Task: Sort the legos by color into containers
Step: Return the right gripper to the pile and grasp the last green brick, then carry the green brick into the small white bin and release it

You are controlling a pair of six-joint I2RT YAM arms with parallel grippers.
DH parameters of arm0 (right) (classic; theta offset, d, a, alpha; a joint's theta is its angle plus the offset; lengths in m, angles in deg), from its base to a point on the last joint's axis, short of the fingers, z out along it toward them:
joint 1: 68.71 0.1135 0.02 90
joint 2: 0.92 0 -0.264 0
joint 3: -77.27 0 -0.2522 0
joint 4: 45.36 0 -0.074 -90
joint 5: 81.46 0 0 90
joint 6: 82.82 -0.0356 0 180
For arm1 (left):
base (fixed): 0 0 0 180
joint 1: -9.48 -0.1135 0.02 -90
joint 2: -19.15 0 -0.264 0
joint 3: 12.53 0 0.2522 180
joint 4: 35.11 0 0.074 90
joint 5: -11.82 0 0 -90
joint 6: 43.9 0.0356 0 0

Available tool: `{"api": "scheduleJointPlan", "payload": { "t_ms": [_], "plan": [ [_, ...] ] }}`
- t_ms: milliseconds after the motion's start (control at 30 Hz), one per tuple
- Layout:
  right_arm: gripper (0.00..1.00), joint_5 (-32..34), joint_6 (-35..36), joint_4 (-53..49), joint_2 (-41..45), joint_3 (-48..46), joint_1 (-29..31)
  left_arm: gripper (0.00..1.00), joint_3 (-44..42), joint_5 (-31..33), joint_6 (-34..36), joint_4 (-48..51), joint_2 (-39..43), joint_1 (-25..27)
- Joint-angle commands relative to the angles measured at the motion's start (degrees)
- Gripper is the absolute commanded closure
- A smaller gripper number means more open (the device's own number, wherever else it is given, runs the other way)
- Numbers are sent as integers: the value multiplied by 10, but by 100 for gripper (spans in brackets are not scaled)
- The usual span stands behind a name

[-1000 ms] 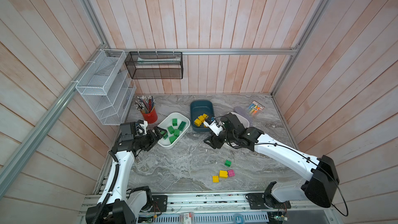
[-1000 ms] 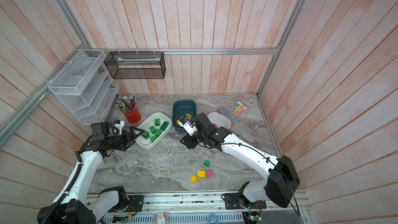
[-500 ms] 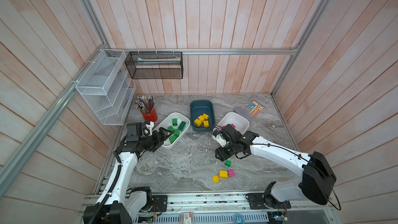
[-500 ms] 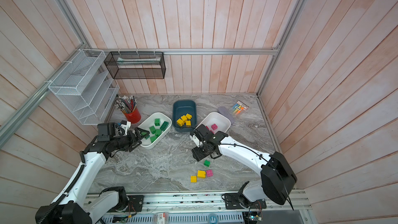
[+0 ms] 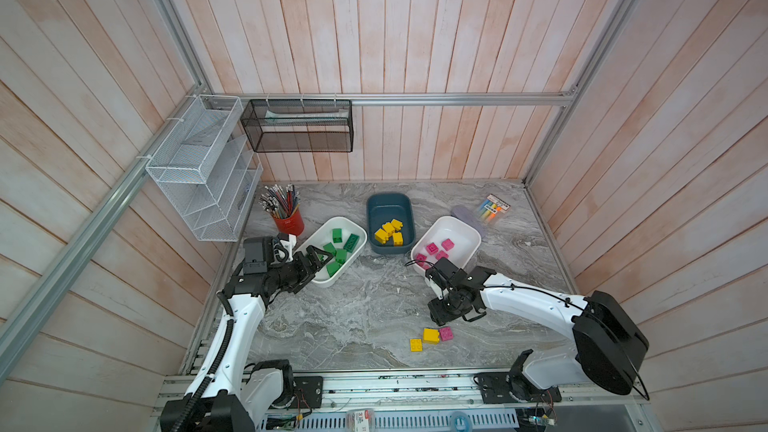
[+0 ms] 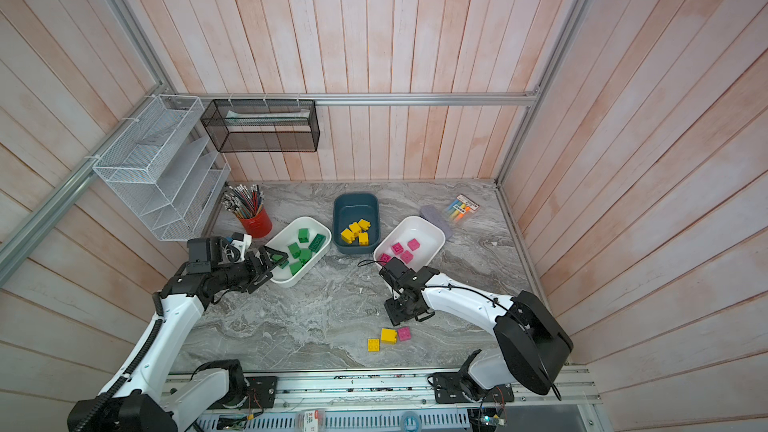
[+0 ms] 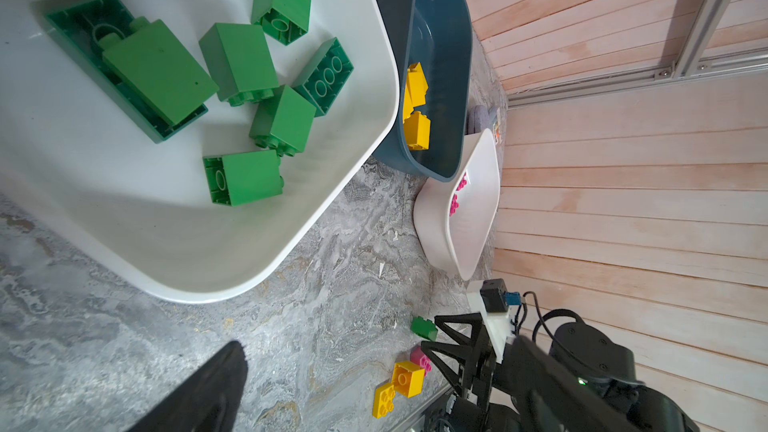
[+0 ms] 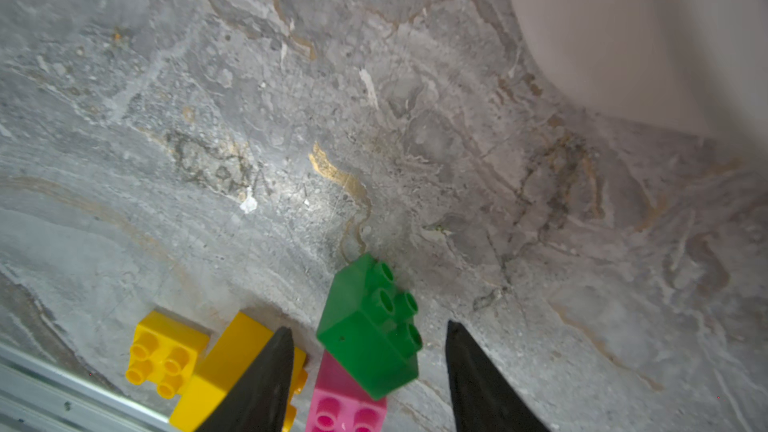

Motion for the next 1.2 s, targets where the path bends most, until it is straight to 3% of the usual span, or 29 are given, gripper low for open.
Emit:
{"api": "scheduleJointPlan", "payload": {
  "t_ms": [0, 200, 500, 700, 933, 1167],
  "plan": [
    [43, 12, -3, 27, -16, 0, -3, 0, -3, 8, 9, 0, 5, 3],
    [46, 2, 6, 40, -42, 7, 5, 0, -6, 12, 6, 2, 10, 3],
    [69, 12, -16, 27, -35, -7, 17, 0, -15, 17, 0, 1, 18, 3],
    [79, 20, -18, 25, -28, -10, 17, 0, -13, 19, -1, -1, 15, 3],
    [80, 29, 12, 18, -14, 108, 2, 0, 8, 24, 7, 14, 13, 3],
    [81, -92, 22, 134, -95, 260, -2, 0, 49, 61, 26, 46, 9, 0]
  ]
}}
